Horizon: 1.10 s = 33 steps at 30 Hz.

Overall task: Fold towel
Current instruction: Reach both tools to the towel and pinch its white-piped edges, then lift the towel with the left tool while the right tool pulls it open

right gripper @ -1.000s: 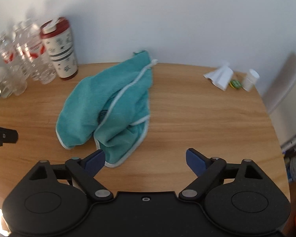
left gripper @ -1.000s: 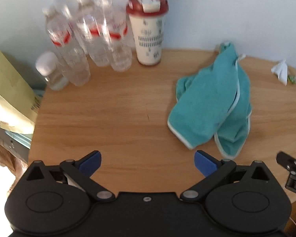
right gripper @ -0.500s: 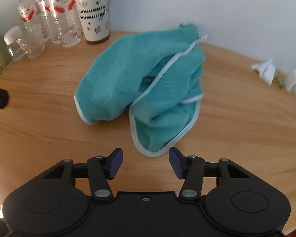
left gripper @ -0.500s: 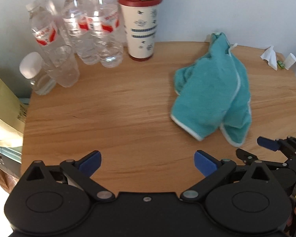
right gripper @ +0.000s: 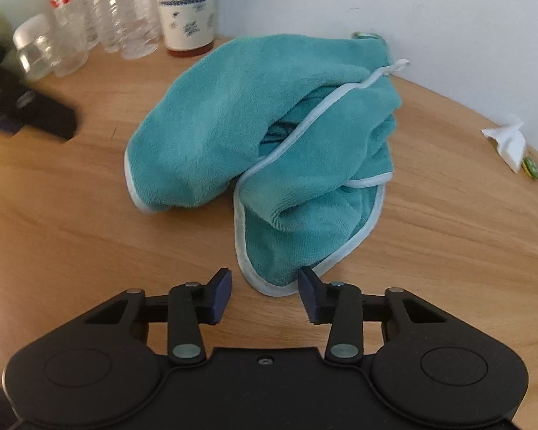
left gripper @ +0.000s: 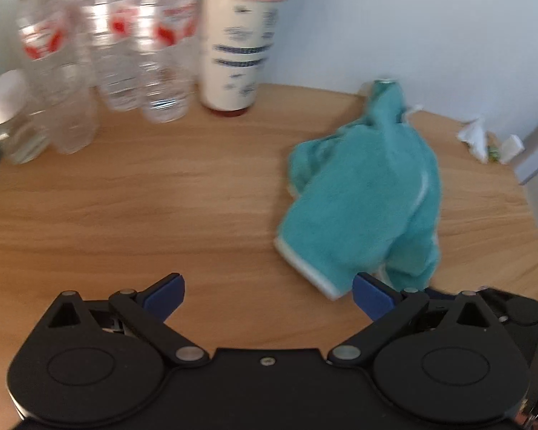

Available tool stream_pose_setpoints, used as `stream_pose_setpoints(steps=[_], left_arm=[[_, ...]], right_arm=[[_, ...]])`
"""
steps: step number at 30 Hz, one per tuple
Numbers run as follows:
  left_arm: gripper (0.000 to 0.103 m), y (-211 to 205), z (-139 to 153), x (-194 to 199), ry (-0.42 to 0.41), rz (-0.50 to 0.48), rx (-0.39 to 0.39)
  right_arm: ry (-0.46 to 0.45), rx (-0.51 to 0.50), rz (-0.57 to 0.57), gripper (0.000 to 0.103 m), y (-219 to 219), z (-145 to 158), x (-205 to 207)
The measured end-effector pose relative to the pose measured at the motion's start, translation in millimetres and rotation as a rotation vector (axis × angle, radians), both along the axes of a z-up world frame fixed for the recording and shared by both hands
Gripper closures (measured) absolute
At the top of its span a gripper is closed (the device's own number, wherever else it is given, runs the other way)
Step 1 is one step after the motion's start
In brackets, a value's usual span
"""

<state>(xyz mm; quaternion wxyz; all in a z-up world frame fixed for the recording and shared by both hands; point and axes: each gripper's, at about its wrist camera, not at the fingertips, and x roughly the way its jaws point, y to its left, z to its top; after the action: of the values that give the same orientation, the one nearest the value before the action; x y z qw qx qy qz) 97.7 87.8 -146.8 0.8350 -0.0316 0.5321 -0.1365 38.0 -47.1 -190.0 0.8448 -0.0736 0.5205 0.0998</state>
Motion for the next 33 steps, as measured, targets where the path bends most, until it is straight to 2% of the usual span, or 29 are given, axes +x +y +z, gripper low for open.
stream_pose_setpoints(steps=[2,4,6,8,9,11,13,17,18,22,23,24,26,28,30,33], left_arm=[[0.001,-6.0,-10.5,7.6,0.026,0.012,0.0],[0.007,-9.0,-20.2,13.0,0.045,0.04,0.0],[0.019,-13.0,-29.6,17.9,0.076,0.045,0.001],[0.025,-17.5,-35.2,20.1,0.096,0.056,-0.001],[0.025,-20.1,-36.9,20.5,0.098,0.059,-0.003],[0.026,-26.3,-40.4,19.3,0.088,0.049,-0.003],[0.03,-32.6,-44.0,18.1,0.078,0.037,-0.003],[0.035,-36.4,-61.6,21.8,0.139,0.086,-0.095],[0.044,-37.4,-63.8,21.7,0.144,0.093,-0.108],[0.054,-45.2,-66.7,18.4,0.121,0.092,-0.091],[0.06,-47.7,-66.9,17.9,0.114,0.09,-0.088],[0.071,-48.1,-67.4,17.7,0.113,0.092,-0.093],[0.082,-48.5,-68.4,18.2,0.114,0.102,-0.11],[0.086,-49.0,-68.6,18.3,0.112,0.117,-0.126],[0.093,-51.8,-64.4,16.4,0.083,0.126,-0.111],[0.094,-52.0,-52.2,12.2,0.036,0.13,-0.11]], right_arm=[[0.01,0.017,0.021,0.064,-4.3,-0.9,1.8],[0.012,0.021,0.031,0.085,-8.0,-1.4,4.0],[0.017,0.026,0.049,0.088,-12.6,-1.7,6.3],[0.027,0.034,0.064,0.091,-15.2,-1.3,8.3],[0.033,0.039,0.072,0.093,-17.1,-0.8,10.1],[0.042,0.062,0.066,0.094,-22.3,-0.2,12.2],[0.054,0.086,0.049,0.094,-28.6,0.5,14.0],[0.066,0.11,0.052,0.094,-43.0,5.3,11.7],[0.066,0.116,0.048,0.094,-46.9,7.1,10.9],[0.08,0.16,0.006,0.094,-67.0,11.1,11.8],[0.078,0.156,0.01,0.094,-68.6,11.1,11.5],[0.074,0.149,0.018,0.094,-70.9,11.8,10.7],[0.074,0.165,0.015,0.094,-76.1,14.6,9.7],[0.067,0.192,0.001,0.095,-83.4,19.1,9.0],[0.056,0.2,-0.008,0.095,-87.5,22.1,8.6],[0.018,0.216,-0.017,0.096,-97.3,35.2,6.2]])
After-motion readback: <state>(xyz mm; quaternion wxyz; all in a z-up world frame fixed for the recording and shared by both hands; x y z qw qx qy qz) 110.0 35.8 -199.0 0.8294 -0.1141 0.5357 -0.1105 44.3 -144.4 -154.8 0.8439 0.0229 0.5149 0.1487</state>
